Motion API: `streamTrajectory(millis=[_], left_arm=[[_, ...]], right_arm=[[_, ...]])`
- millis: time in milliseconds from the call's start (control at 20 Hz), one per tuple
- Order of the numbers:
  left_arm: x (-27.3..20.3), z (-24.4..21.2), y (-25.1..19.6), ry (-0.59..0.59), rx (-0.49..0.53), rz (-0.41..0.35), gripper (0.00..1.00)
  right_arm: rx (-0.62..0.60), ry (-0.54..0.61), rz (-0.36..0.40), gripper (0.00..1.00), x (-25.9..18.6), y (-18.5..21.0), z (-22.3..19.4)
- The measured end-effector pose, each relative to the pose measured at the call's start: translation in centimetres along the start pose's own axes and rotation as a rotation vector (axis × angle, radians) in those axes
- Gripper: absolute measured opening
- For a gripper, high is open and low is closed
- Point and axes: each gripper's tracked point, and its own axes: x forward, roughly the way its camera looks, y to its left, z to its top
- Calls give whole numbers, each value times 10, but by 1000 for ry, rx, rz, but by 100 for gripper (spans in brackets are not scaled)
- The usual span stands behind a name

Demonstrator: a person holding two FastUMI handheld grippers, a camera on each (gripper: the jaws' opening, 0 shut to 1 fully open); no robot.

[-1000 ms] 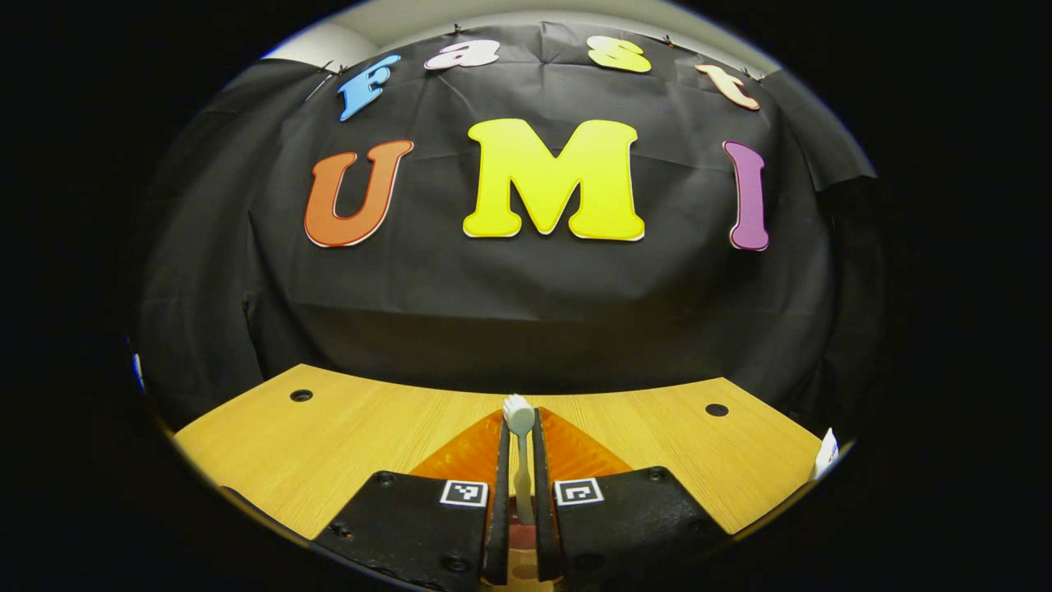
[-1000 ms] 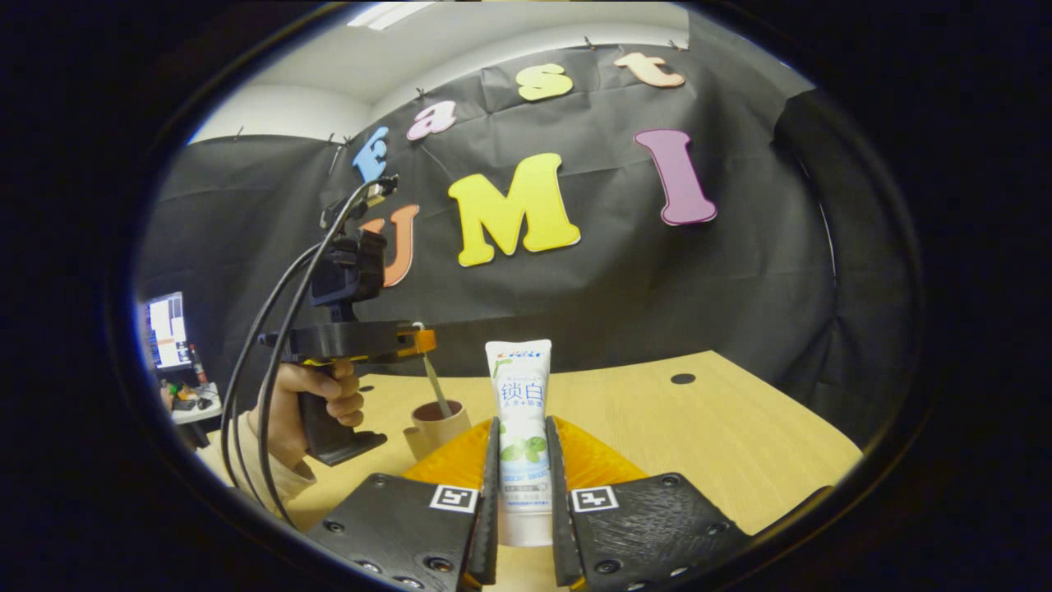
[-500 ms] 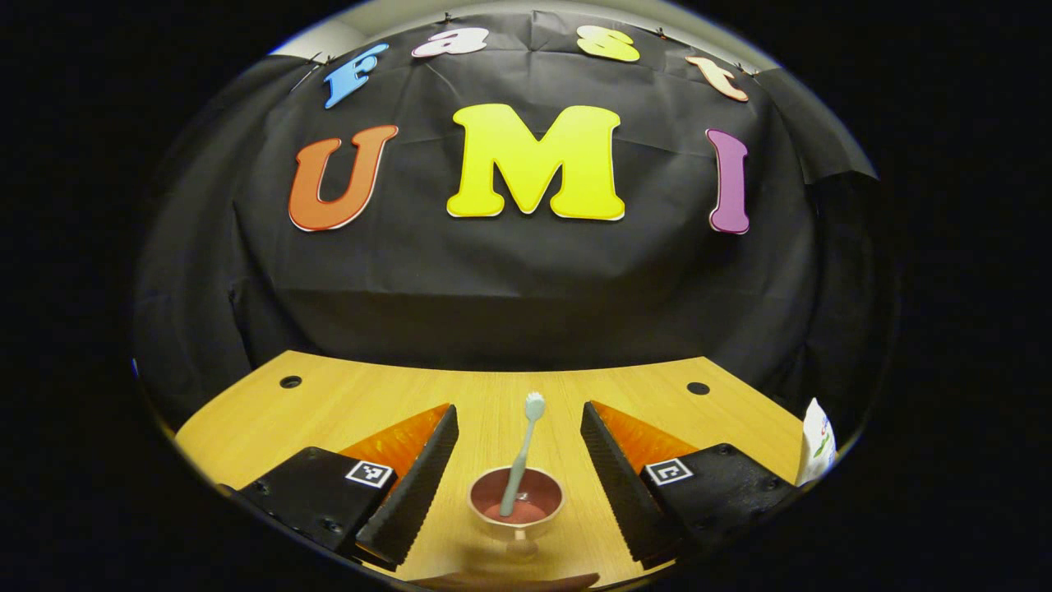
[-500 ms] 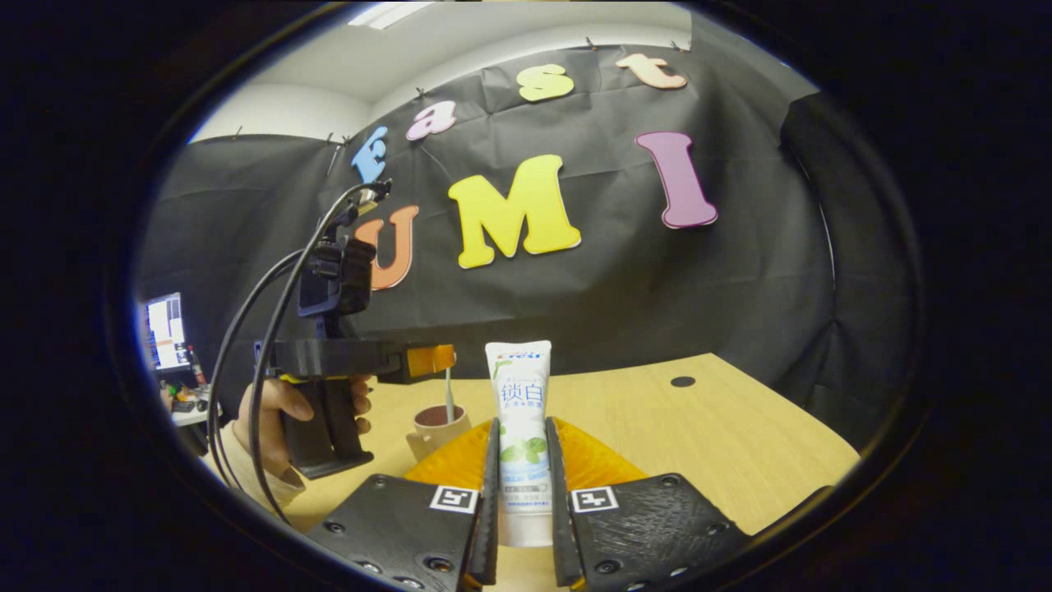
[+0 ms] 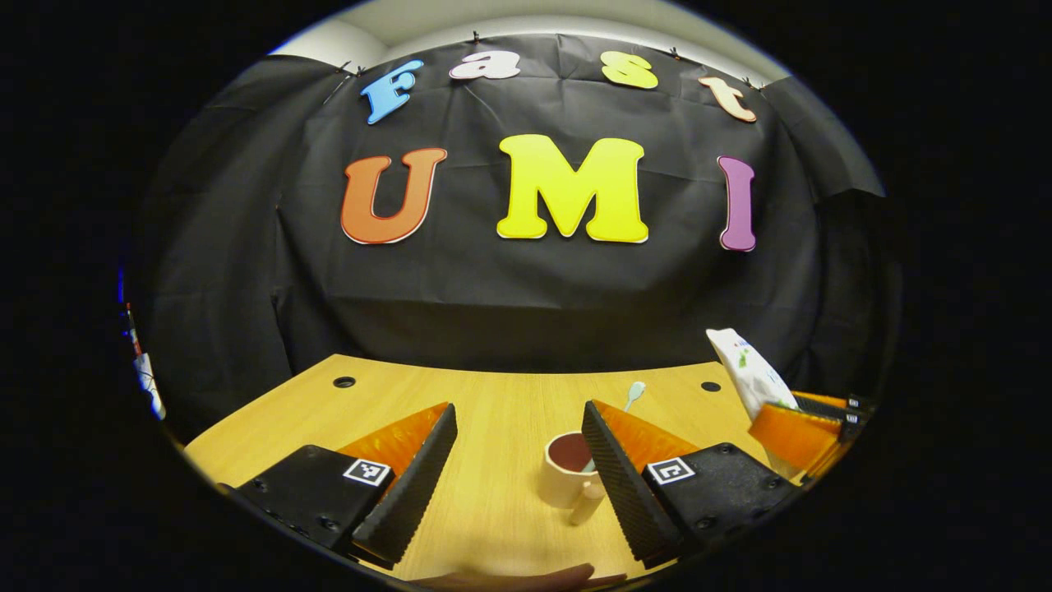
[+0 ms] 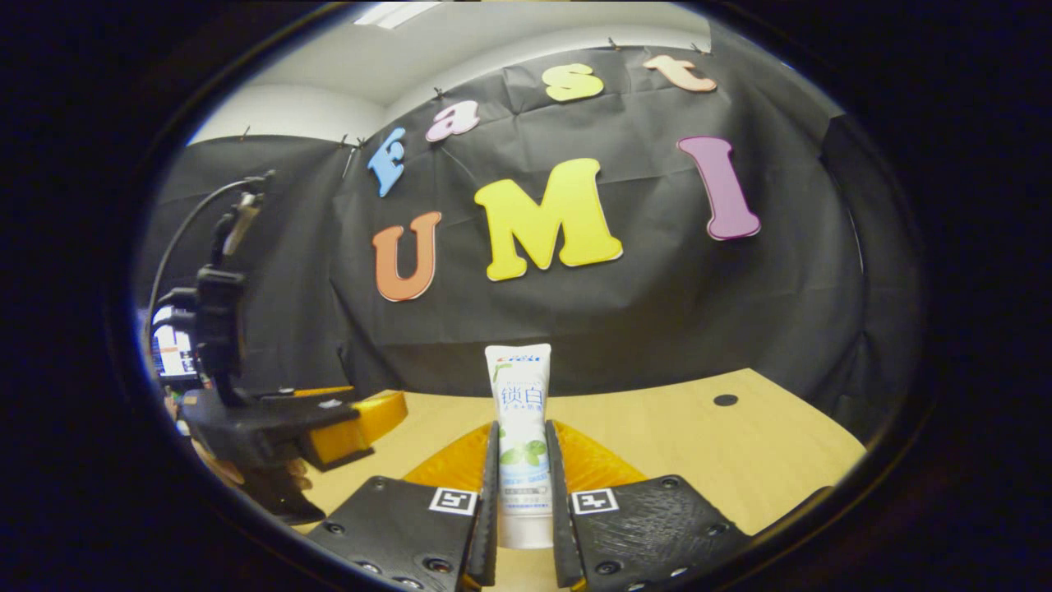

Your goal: Put the toothbrush and toothpaste on the desktop into the cup, then pick up the cup and place it on the coaster on the desktop.

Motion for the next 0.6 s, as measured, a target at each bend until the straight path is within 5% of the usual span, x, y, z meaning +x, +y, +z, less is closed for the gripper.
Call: streamTrajectory(millis=[600], left_arm=[[-45,-30,43,-14,-58,27,97]], right_arm=[[9,11,1,28,95,50,-8]])
